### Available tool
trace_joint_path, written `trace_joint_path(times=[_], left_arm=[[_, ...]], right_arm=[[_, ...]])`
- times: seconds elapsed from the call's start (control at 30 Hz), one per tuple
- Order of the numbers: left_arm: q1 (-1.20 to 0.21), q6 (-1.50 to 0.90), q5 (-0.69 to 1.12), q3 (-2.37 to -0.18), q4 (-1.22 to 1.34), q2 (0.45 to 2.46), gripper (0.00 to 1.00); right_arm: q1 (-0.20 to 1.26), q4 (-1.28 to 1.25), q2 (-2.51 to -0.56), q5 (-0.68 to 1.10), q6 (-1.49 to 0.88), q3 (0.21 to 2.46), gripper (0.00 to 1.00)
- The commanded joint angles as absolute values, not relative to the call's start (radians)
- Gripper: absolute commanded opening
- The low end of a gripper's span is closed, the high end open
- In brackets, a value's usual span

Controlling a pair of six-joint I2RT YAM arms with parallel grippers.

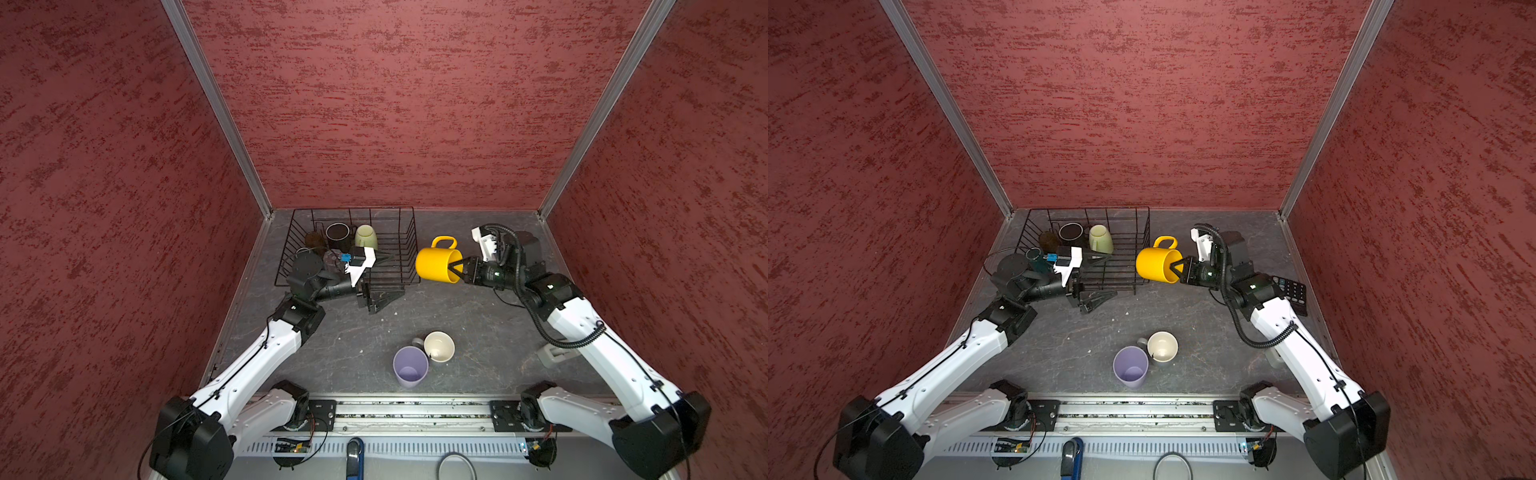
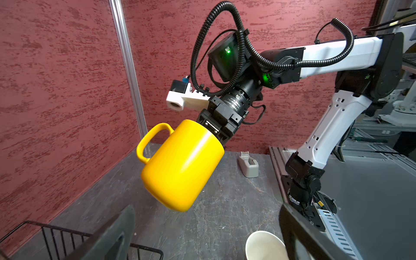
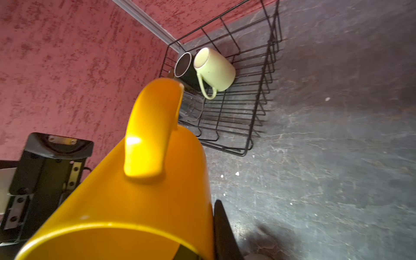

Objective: Load cups into a dish rack
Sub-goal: Place the cup upside down at the dish rack.

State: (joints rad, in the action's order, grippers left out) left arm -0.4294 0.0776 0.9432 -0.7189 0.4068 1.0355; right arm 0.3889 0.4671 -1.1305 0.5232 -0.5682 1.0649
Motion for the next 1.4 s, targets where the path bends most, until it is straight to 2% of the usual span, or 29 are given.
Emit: trace_joint_path(times=[0.0, 0.33, 0.63, 0.93, 1.37], left_arm=[[-0.44, 0.101, 0.969, -0.72, 0.501, 1.055, 1.0], [-0.437, -0.041, 1.037, -0.714, 0.683, 1.129, 1.0], [-0.411, -0.165, 1.034, -0.73, 0.725, 1.158, 1.0], [-0.401, -0.335, 1.11, -0.778, 0.785, 1.221, 1.0], [-0.408, -0.436, 1.156, -0.811, 0.833, 1.283, 1.0]], right_arm=[[0.388, 0.296, -1.105, 0.661, -0.614, 1.054, 0.0], [0.387, 0.165, -1.077, 0.751, -0.64, 1.0, 0.0], [0.388, 0.086, -1.036, 0.77, -0.629, 0.967, 0.0], [0.392, 0.016, -1.001, 0.787, -0.575, 0.928, 0.0], [0.435, -0.098, -1.007, 0.831, -0.56, 0.906, 0.0]])
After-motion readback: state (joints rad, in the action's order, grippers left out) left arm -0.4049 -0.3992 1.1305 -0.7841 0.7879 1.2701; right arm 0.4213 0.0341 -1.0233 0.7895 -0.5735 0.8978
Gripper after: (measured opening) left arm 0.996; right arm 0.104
